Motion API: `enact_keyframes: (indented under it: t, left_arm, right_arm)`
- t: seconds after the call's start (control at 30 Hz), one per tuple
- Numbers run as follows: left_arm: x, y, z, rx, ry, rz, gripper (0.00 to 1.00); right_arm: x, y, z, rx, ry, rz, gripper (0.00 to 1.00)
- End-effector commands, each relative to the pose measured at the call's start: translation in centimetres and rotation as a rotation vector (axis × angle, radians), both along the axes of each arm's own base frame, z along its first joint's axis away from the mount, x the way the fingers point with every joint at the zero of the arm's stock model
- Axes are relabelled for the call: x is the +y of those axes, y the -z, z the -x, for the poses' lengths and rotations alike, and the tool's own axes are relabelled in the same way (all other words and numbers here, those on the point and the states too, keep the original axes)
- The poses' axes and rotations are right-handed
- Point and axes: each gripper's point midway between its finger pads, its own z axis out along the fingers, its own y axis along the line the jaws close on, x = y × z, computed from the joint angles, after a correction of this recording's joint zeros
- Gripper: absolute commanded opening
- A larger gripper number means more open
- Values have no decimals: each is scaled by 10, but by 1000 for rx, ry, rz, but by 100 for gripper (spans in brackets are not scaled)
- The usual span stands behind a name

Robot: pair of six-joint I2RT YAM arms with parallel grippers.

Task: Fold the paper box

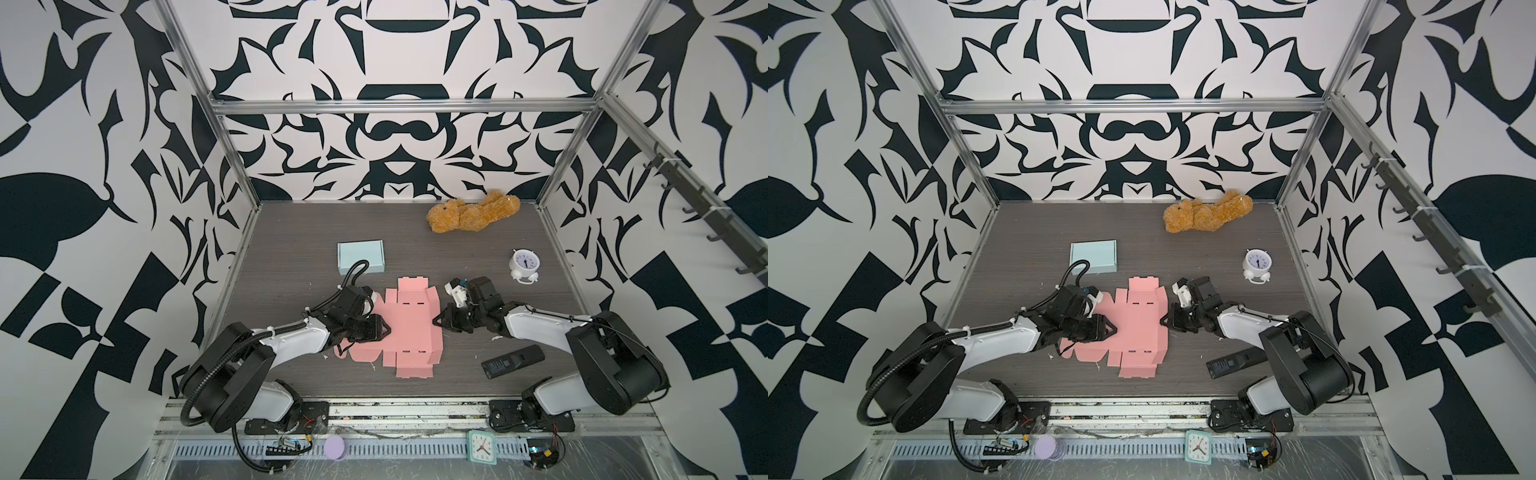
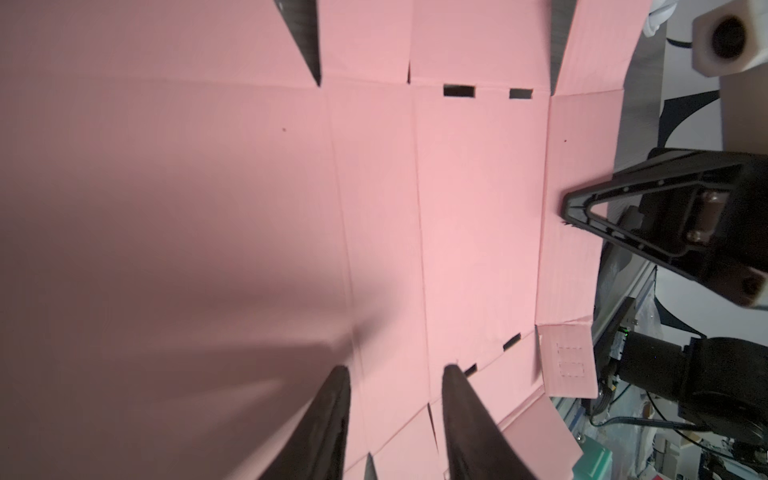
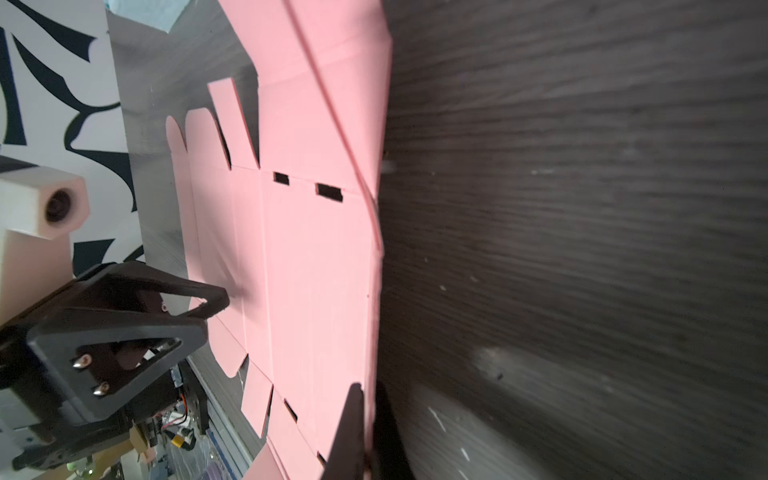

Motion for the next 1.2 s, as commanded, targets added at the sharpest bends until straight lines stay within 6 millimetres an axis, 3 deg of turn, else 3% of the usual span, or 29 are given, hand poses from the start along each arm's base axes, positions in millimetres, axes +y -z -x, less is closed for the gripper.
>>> enact_keyframes:
  t: [0.0, 0.2, 0.47, 0.77, 0.97, 1.17]
  left_arm:
    - [9, 0, 5, 1, -20, -27, 41]
    - [11, 1, 7, 2, -27, -28, 41]
    - [12, 8, 5, 10, -38, -37, 41]
    - [20, 23, 12, 40, -59, -60, 41]
    - [22, 25, 14, 47, -67, -59, 41]
    - [20, 24, 15, 50, -63, -52, 41]
  right_arm:
    - [2, -13, -10, -63, -94, 44, 1]
    - [-4, -9, -23, -80, -174, 126, 2]
    - [-5, 2, -40, -43, -186, 99, 5]
    - [-8, 3, -38, -40, -135, 74, 27]
    - [-11, 2, -28, -31, -56, 7, 27]
    - [-7, 4, -26, -11, -33, -56, 19]
